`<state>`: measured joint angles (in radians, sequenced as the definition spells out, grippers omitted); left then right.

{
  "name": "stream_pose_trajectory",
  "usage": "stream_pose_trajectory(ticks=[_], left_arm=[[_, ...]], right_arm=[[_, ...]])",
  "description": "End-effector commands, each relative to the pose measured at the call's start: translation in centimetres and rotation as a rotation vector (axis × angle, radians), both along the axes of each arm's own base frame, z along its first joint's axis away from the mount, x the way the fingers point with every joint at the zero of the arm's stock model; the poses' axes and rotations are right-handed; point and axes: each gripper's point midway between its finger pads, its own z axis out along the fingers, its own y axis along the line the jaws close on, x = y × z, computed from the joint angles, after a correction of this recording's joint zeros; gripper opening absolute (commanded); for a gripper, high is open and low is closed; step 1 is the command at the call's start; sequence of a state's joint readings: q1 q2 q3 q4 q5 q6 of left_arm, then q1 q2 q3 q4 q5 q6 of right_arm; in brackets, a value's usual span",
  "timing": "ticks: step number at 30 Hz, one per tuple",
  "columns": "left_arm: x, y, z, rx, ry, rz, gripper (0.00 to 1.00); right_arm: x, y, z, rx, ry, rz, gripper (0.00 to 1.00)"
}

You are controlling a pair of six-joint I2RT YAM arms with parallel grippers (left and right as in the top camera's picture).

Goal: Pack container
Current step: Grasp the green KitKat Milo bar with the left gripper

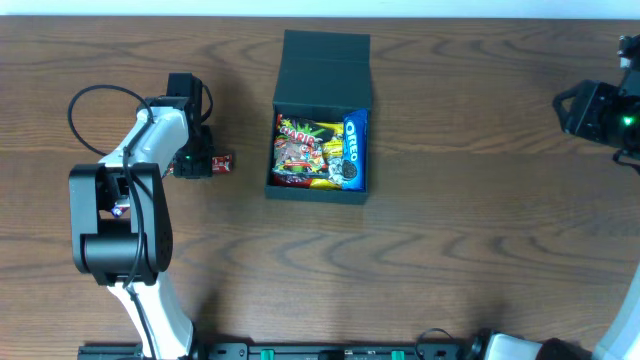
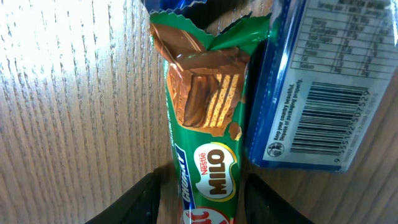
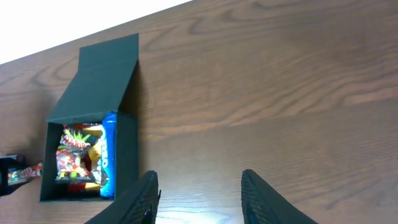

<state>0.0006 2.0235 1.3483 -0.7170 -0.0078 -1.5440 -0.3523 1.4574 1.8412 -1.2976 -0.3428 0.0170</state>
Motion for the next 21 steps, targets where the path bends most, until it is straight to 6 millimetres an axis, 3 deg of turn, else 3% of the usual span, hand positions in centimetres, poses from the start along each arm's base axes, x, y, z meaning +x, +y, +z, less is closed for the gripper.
stream_pose_trajectory(ticks=[1, 21], left_arm=[[-0.55, 0.48, -0.83, 0.03, 0.031, -0.02, 0.46], [-0.45, 0.46, -1.35, 0.031, 0.038, -0.072, 0.41]], right_arm=[[-0.19, -0.24, 0.47, -0.016, -0.013, 0.002, 0.43], [-0.22, -0.22, 0.44, -0.016, -0.011, 0.002, 0.43]])
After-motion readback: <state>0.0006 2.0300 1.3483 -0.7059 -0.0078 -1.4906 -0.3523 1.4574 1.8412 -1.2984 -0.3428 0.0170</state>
